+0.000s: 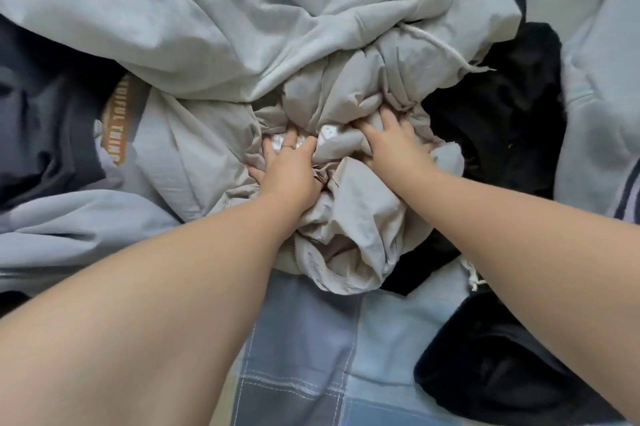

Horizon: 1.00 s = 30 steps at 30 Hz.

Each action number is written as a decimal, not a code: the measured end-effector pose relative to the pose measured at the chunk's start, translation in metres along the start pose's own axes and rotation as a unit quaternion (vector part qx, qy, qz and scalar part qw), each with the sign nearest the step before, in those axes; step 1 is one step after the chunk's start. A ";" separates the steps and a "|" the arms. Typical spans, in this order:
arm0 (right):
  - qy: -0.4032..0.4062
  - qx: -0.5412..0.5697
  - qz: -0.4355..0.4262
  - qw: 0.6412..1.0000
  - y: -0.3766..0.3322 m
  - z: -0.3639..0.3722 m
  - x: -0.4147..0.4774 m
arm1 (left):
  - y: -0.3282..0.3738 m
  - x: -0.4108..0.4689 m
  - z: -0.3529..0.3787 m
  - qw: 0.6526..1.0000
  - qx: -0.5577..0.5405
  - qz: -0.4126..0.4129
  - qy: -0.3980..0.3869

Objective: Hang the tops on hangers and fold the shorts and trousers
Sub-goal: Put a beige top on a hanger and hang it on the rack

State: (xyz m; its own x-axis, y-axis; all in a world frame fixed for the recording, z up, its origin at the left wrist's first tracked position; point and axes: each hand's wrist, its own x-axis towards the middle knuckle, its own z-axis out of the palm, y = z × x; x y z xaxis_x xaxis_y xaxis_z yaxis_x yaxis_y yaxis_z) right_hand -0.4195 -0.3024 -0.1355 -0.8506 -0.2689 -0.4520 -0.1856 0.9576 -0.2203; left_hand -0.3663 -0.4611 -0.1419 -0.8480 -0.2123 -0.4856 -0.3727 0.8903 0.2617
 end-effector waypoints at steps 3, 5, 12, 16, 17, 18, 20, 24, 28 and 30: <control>0.006 0.057 -0.034 0.998 0.006 -0.013 -0.016 | -0.001 -0.003 -0.018 0.999 -0.026 0.014 -0.024; -0.010 0.076 -0.044 0.996 0.008 -0.017 -0.038 | -0.008 -0.015 -0.027 0.999 -0.026 0.040 -0.025; -0.105 0.118 0.020 0.987 -0.005 0.007 -0.177 | -0.029 -0.137 -0.013 0.992 0.075 0.057 -0.082; -0.229 0.105 0.080 0.964 -0.025 0.036 -0.275 | -0.045 -0.212 -0.002 0.980 0.102 0.042 -0.165; -0.248 0.082 0.082 0.962 -0.030 0.042 -0.296 | -0.049 -0.230 0.000 0.975 0.105 0.039 -0.190; -0.265 0.059 0.078 0.959 -0.035 0.048 -0.314 | -0.053 -0.247 0.002 0.970 0.110 0.038 -0.211; -0.309 0.050 0.074 0.947 -0.041 0.055 -0.338 | -0.061 -0.275 0.004 0.960 0.127 0.039 -0.245; -0.392 0.095 0.076 0.912 -0.041 0.042 -0.349 | -0.062 -0.292 -0.006 0.929 0.141 0.030 -0.342; -0.193 0.113 0.070 0.972 -0.033 0.012 -0.314 | -0.051 -0.255 -0.031 0.896 -0.008 0.001 -0.444; -0.048 0.113 0.019 0.992 -0.031 0.004 -0.283 | -0.045 -0.225 -0.039 0.921 -0.088 -0.010 -0.379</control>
State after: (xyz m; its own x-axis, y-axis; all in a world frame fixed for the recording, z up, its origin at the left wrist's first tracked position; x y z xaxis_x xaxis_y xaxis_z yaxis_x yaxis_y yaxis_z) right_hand -0.1708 -0.2564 -0.0039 -0.8016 -0.2525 -0.5419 -0.0303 0.9224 -0.3851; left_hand -0.1729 -0.4693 -0.0117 -0.3589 0.1725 -0.9173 -0.4975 0.7962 0.3443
